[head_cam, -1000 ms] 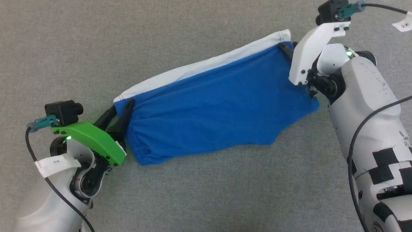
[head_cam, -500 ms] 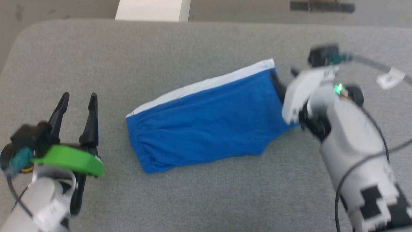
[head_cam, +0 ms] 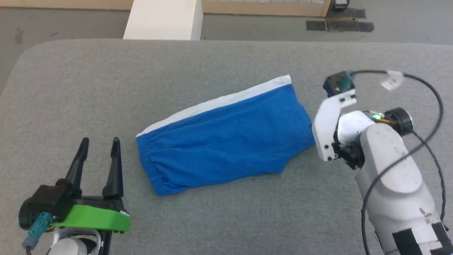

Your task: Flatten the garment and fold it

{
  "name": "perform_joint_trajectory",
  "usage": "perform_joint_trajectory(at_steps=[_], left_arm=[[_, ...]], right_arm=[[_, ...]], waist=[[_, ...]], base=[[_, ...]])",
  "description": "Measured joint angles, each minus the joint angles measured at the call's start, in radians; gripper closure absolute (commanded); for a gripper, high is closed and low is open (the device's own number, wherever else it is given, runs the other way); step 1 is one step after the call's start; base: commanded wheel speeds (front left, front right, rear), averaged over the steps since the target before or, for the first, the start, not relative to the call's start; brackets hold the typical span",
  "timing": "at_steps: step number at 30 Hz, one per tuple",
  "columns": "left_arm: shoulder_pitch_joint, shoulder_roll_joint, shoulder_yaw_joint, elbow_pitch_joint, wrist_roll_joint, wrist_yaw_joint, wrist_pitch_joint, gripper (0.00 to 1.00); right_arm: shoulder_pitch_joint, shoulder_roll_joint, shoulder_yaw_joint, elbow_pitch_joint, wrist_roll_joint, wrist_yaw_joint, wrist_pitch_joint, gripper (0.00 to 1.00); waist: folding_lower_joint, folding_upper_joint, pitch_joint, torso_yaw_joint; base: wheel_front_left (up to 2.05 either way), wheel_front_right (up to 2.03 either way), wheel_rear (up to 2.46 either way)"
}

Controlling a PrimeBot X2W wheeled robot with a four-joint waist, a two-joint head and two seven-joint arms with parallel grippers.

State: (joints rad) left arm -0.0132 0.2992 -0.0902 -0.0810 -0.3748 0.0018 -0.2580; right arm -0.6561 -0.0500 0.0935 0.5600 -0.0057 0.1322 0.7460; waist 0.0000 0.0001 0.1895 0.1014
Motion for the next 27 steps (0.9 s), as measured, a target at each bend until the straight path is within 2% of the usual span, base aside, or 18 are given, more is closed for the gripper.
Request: perform_joint_trajectory(at_steps=[3, 6, 14, 15, 16, 17, 19, 22, 25, 27], left_arm=[[-0.016, -0.026, 0.026, 0.014, 0.020, -0.050, 0.000, 0.00], [-0.040, -0.044, 0.049, 0.027, 0.034, -0.080, 0.000, 0.00], [-0.070, -0.070, 0.068, 0.082, 0.041, -0.117, 0.000, 0.00], [-0.071, -0.071, 0.067, 0.087, 0.041, -0.117, 0.000, 0.00], [-0.073, -0.071, 0.065, 0.096, 0.041, -0.117, 0.000, 0.00], [-0.073, -0.071, 0.062, 0.104, 0.039, -0.121, 0.000, 0.00], [-0.073, -0.072, 0.052, 0.115, 0.022, -0.124, 0.002, 0.00], [-0.074, -0.075, 0.023, 0.110, -0.040, -0.125, 0.114, 0.00], [-0.090, -0.070, -0.008, 0.063, -0.092, -0.123, 0.292, 0.00], [-0.105, -0.071, -0.031, 0.029, -0.114, -0.095, 0.441, 0.00]], right_arm=[[-0.024, 0.000, 0.017, -0.015, -0.053, 0.000, 0.098, 0.00], [-0.039, 0.000, 0.042, -0.019, -0.070, 0.000, 0.154, 0.00], [-0.046, -0.005, 0.107, -0.015, -0.121, 0.000, 0.258, 0.00], [-0.050, -0.006, 0.105, -0.016, -0.119, 0.000, 0.274, 0.06], [-0.053, -0.004, 0.104, -0.017, -0.116, 0.000, 0.293, 0.65], [-0.057, -0.004, 0.103, -0.020, -0.107, 0.000, 0.307, 1.00], [-0.057, -0.001, 0.096, -0.030, -0.088, 0.000, 0.311, 1.00], [-0.048, 0.006, 0.084, -0.042, -0.074, 0.000, 0.292, 1.00], [-0.039, 0.006, 0.074, -0.052, -0.061, 0.000, 0.267, 1.00], [-0.038, 0.007, 0.074, -0.053, -0.052, 0.000, 0.256, 1.00]], waist=[[0.0000, 0.0000, 0.022, 0.016], [0.0000, 0.0000, 0.052, 0.036], [0.0000, -0.0001, 0.123, 0.082], [0.0000, 0.0000, 0.127, 0.085], [0.0000, 0.0000, 0.132, 0.089], [0.0000, -0.0001, 0.136, 0.092], [0.0000, 0.0000, 0.137, 0.091], [0.0000, -0.0001, 0.131, 0.083], [0.0000, 0.0000, 0.125, 0.073], [0.0000, 0.0000, 0.122, 0.065]], base=[[0.00, 0.00, 0.00], [0.00, 0.00, 0.00], [0.00, 0.00, 0.00], [0.00, 0.00, 0.00], [0.00, 0.00, 0.00], [0.00, 0.00, 0.00], [0.00, 0.00, 0.00], [0.00, 0.00, 0.00], [0.00, 0.00, 0.00], [0.00, 0.00, 0.00]])
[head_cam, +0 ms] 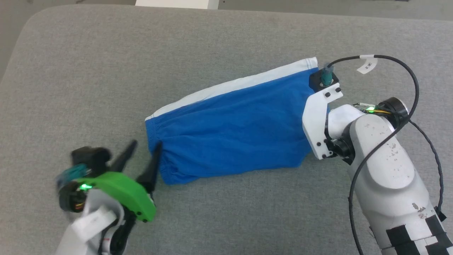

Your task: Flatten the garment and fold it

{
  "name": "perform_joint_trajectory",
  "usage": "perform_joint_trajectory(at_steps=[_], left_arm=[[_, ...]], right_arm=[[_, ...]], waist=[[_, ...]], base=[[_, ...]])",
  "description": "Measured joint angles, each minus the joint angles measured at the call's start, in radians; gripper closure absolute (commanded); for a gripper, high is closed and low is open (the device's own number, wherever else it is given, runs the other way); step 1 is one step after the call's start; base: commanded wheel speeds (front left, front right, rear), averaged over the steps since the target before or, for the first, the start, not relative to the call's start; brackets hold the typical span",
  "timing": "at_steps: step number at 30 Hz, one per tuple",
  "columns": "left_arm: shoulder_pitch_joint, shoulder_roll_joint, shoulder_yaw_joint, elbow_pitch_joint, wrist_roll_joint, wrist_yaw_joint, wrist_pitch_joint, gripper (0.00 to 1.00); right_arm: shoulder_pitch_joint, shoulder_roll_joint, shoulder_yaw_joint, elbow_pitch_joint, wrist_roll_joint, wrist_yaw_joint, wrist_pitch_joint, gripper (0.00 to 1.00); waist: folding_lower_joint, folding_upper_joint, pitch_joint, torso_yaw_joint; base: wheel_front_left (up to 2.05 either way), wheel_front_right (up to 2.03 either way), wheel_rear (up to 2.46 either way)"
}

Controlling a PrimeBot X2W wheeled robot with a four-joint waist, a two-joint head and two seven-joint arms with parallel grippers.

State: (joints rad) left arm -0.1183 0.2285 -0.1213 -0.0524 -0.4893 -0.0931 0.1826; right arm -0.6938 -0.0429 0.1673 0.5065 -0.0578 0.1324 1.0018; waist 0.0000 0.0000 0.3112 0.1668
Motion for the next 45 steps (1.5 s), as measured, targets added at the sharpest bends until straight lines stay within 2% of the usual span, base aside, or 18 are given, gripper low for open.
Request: perform_joint_trajectory(at_steps=[4, 7, 12, 15, 17, 18, 23, 33, 39, 45], left_arm=[[-0.010, 0.020, -0.059, -0.038, -0.016, 0.051, 0.269, 0.00], [-0.024, 0.038, -0.081, -0.051, -0.016, 0.080, 0.389, 0.00], [-0.069, 0.064, -0.095, -0.025, 0.007, 0.112, 0.476, 0.00], [-0.092, 0.076, -0.103, 0.022, 0.020, 0.116, 0.504, 0.00], [-0.105, 0.087, -0.113, 0.050, 0.018, 0.108, 0.524, 0.78], [-0.108, 0.087, -0.114, 0.059, 0.011, 0.101, 0.528, 1.00], [-0.115, 0.089, -0.118, 0.084, -0.049, 0.054, 0.550, 1.00], [-0.115, 0.073, -0.080, 0.098, -0.113, 0.041, 0.518, 1.00], [-0.109, 0.081, -0.057, 0.065, -0.160, 0.033, 0.535, 1.00], [-0.045, 0.099, -0.053, 0.016, -0.190, 0.042, 0.600, 1.00]], right_arm=[[0.000, -0.001, 0.010, -0.003, 0.007, 0.000, -0.008, 1.00], [-0.001, -0.002, 0.022, -0.009, 0.014, 0.000, -0.016, 1.00], [-0.002, -0.002, 0.035, -0.020, 0.030, 0.000, -0.026, 1.00], [-0.004, -0.001, 0.043, -0.027, 0.034, 0.000, -0.026, 1.00], [-0.008, -0.001, 0.052, -0.029, 0.042, 0.000, -0.027, 1.00], [-0.009, -0.001, 0.053, -0.030, 0.043, 0.000, -0.027, 1.00], [-0.013, 0.002, 0.060, -0.027, 0.057, 0.000, -0.043, 1.00], [0.026, -0.003, 0.005, -0.049, 0.099, 0.000, -0.126, 1.00], [0.157, -0.005, -0.061, -0.195, 0.159, 0.000, -0.168, 1.00], [0.396, -0.005, -0.129, -0.441, 0.201, 0.000, -0.167, 1.00]], waist=[[0.0000, 0.0000, 0.002, -0.012], [0.0000, 0.0000, 0.010, -0.021], [0.0000, 0.0000, 0.028, -0.034], [0.0000, 0.0000, 0.040, -0.041], [0.0000, 0.0000, 0.046, -0.048], [0.0000, 0.0000, 0.048, -0.051], [0.0000, 0.0000, 0.050, -0.066], [0.0000, 0.0000, 0.000, -0.065], [0.0000, 0.0000, -0.050, -0.073], [0.0000, 0.0000, -0.097, -0.094]], base=[[0.00, 0.00, 0.00], [0.00, 0.00, 0.00], [0.00, 0.00, 0.00], [0.00, 0.00, 0.00], [0.00, 0.00, 0.00], [0.00, 0.00, 0.00], [0.00, 0.00, 0.00], [0.00, 0.00, 0.00], [0.00, 0.00, 0.00], [0.00, 0.00, 0.00]])
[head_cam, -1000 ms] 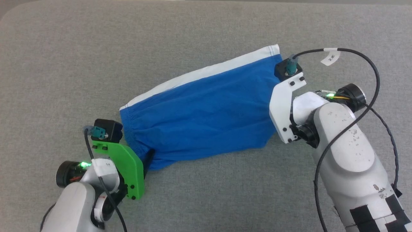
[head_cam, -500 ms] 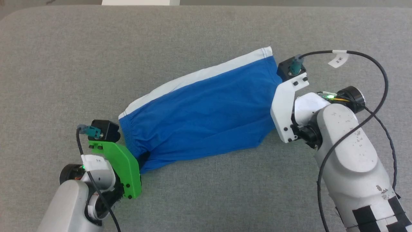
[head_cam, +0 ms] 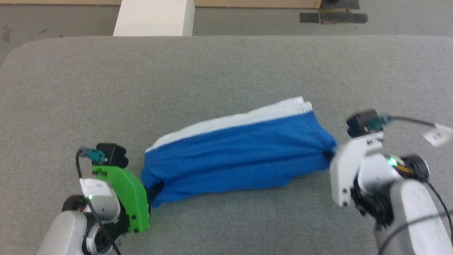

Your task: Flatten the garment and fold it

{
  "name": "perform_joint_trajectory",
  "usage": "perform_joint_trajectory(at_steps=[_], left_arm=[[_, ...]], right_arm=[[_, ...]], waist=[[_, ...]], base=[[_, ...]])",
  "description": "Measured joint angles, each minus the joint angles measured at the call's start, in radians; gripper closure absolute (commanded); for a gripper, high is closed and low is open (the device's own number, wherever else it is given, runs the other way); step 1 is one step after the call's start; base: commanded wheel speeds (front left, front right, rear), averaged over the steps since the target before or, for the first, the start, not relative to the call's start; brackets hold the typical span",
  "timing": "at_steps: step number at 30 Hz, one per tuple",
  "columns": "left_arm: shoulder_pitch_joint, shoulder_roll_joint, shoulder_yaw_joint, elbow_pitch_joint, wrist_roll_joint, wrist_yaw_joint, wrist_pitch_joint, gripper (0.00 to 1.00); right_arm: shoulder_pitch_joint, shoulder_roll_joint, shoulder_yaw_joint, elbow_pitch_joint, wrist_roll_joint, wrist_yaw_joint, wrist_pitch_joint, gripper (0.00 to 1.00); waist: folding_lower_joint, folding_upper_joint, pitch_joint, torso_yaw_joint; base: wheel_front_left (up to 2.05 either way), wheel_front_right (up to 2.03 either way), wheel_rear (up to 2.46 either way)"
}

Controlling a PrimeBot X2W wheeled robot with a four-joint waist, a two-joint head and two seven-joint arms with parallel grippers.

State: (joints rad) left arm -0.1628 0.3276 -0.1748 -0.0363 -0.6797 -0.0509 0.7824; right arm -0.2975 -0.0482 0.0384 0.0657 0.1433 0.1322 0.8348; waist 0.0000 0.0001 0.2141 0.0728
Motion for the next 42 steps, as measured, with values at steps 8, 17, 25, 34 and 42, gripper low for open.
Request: perform_joint_trajectory(at_steps=[8, 17, 25, 34, 42], left_arm=[[0.101, 0.055, -0.007, -0.012, -0.016, 0.018, 0.077, 1.00], [0.162, 0.055, 0.015, -0.057, -0.065, 0.035, 0.096, 0.00], [0.150, 0.052, 0.242, -0.153, -0.048, 0.056, -0.214, 0.00], [0.083, 0.045, 0.245, -0.001, 0.259, -0.032, -0.907, 0.00], [0.046, -0.001, 0.225, 0.063, 0.354, -0.052, -1.035, 0.00]], right_arm=[[0.313, 0.001, -0.018, -0.185, 0.101, 0.000, 0.009, 1.00], [0.376, -0.001, -0.066, -0.200, 0.205, 0.000, -0.059, 0.00], [0.330, -0.002, -0.142, -0.272, 0.169, 0.000, -0.033, 0.00], [0.159, -0.002, -0.077, -0.158, -0.023, 0.000, 0.083, 0.00], [0.065, -0.002, 0.005, 0.005, -0.066, 0.000, 0.123, 0.00]], waist=[[0.0000, 0.0000, -0.028, -0.035], [0.0000, 0.0000, -0.058, -0.047], [0.0000, 0.0000, -0.070, -0.040], [0.0000, 0.0000, -0.032, -0.029], [0.0001, 0.0000, 0.011, -0.017]], base=[[0.00, 0.00, 0.00], [0.00, 0.00, 0.00], [0.00, 0.00, 0.00], [0.00, 0.00, 0.00], [0.00, 0.00, 0.00]])
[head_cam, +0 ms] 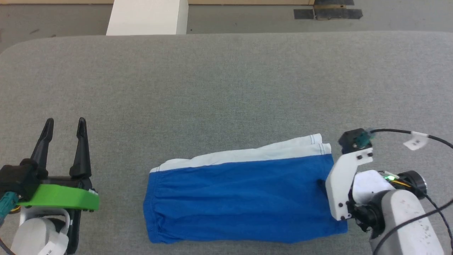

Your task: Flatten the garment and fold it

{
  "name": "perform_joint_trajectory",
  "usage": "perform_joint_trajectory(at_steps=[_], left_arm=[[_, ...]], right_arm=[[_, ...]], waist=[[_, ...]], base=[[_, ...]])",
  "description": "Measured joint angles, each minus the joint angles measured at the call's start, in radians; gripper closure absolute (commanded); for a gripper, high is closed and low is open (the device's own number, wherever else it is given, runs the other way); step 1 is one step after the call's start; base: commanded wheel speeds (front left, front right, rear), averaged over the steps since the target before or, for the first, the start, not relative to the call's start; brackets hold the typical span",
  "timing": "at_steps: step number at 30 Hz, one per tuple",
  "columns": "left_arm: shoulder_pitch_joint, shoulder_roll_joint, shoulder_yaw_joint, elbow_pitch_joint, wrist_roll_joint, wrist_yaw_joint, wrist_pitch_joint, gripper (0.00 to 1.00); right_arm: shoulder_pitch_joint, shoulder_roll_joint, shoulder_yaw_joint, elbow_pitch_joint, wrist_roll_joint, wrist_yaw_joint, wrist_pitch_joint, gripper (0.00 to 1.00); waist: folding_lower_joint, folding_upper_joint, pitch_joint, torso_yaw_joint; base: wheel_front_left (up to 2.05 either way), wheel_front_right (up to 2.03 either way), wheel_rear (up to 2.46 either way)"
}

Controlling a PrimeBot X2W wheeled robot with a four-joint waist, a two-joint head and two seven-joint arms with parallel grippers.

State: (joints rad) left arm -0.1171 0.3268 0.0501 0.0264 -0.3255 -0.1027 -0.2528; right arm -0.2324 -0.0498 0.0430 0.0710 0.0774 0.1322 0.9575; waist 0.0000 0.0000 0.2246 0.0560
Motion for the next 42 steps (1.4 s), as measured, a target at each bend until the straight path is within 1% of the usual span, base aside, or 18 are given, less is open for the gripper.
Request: perform_joint_trajectory(at_steps=[5, 6, 7, 8, 12, 16, 17, 21, 24, 26, 29, 32, 36, 38, 42], left_arm=[[-0.011, -0.037, 0.015, -0.004, 0.008, -0.012, -0.001, 0.00], [-0.011, -0.043, 0.016, -0.004, 0.009, -0.015, -0.001, 0.00], [-0.011, -0.047, 0.018, -0.003, 0.009, -0.018, -0.001, 0.00], [-0.011, -0.050, 0.020, -0.003, 0.009, -0.020, -0.001, 0.00], [-0.007, -0.060, 0.031, -0.003, 0.011, -0.021, -0.001, 0.00], [-0.006, -0.067, 0.031, -0.004, 0.016, -0.021, -0.001, 0.00], [-0.005, -0.066, 0.030, -0.004, 0.025, -0.021, -0.001, 0.00], [-0.003, -0.063, 0.023, -0.006, 0.028, -0.021, -0.001, 0.00], [-0.001, -0.061, 0.017, -0.006, 0.028, -0.021, -0.001, 0.00], [0.001, -0.061, 0.012, -0.003, 0.028, -0.021, -0.001, 0.00], [0.009, -0.061, 0.006, 0.002, 0.028, -0.021, -0.001, 0.00], [0.018, -0.061, 0.005, 0.005, 0.028, -0.021, -0.001, 0.00], [0.029, -0.061, 0.005, 0.006, 0.028, -0.021, -0.004, 0.00], [0.033, -0.062, 0.005, 0.006, 0.028, -0.021, -0.004, 0.00], [0.035, -0.064, 0.002, 0.006, 0.028, -0.021, -0.004, 0.00]], right_arm=[[-0.034, -0.002, 0.049, 0.061, -0.014, 0.000, 0.025, 0.00], [-0.041, -0.002, 0.051, 0.067, -0.013, 0.000, 0.029, 0.55], [-0.044, -0.002, 0.050, 0.072, -0.010, 0.000, 0.029, 0.80], [-0.049, -0.001, 0.049, 0.076, -0.010, 0.000, 0.028, 1.00], [-0.061, 0.011, -0.011, 0.086, -0.006, 0.001, 0.010, 1.00], [-0.072, 0.007, -0.126, 0.085, -0.071, 0.000, 0.019, 1.00], [-0.074, -0.010, -0.184, 0.082, -0.117, 0.000, 0.036, 1.00], [-0.077, -0.057, -0.296, 0.071, -0.180, 0.000, 0.055, 1.00], [-0.080, -0.088, -0.346, 0.066, -0.218, 0.000, 0.065, 1.00], [-0.080, -0.099, -0.353, 0.060, -0.236, 0.000, 0.083, 1.00], [-0.078, -0.113, -0.314, 0.026, -0.237, 0.000, 0.107, 1.00], [-0.068, -0.143, -0.221, -0.038, -0.206, 0.000, 0.158, 1.00], [-0.040, -0.183, -0.087, -0.201, -0.128, 0.000, 0.234, 1.00], [-0.025, -0.190, -0.032, -0.286, -0.088, 0.000, 0.273, 1.00], [-0.014, -0.174, 0.055, -0.381, -0.027, 0.000, 0.314, 1.00]], waist=[[0.0000, 0.0000, 0.024, 0.007], [0.0000, 0.0000, 0.025, 0.007], [0.0000, 0.0000, 0.025, 0.007], [0.0000, 0.0000, 0.024, 0.005], [0.0000, 0.0000, 0.018, -0.006], [0.0000, 0.0000, 0.010, -0.011], [0.0000, 0.0000, 0.007, -0.013], [0.0000, 0.0000, 0.005, -0.016], [0.0000, 0.0000, 0.001, -0.017], [0.0000, 0.0000, -0.003, -0.016], [0.0000, 0.0000, -0.012, -0.016], [0.0000, 0.0000, -0.023, -0.015], [0.0000, 0.0000, -0.036, -0.016], [0.0000, 0.0000, -0.041, -0.017], [0.0000, 0.0000, -0.043, -0.019]], base=[[0.00, 0.00, 0.00], [0.00, 0.00, 0.00], [0.00, 0.00, 0.00], [0.00, 0.00, 0.00], [0.00, 0.00, 0.00], [0.00, 0.00, 0.00], [0.00, 0.00, 0.00], [0.00, 0.00, 0.00], [0.00, 0.00, 0.00], [0.00, 0.00, 0.00], [0.00, 0.00, 0.00], [0.00, 0.00, 0.00], [0.00, 0.00, 0.00], [0.00, 0.00, 0.00], [0.00, 0.00, 0.00]])
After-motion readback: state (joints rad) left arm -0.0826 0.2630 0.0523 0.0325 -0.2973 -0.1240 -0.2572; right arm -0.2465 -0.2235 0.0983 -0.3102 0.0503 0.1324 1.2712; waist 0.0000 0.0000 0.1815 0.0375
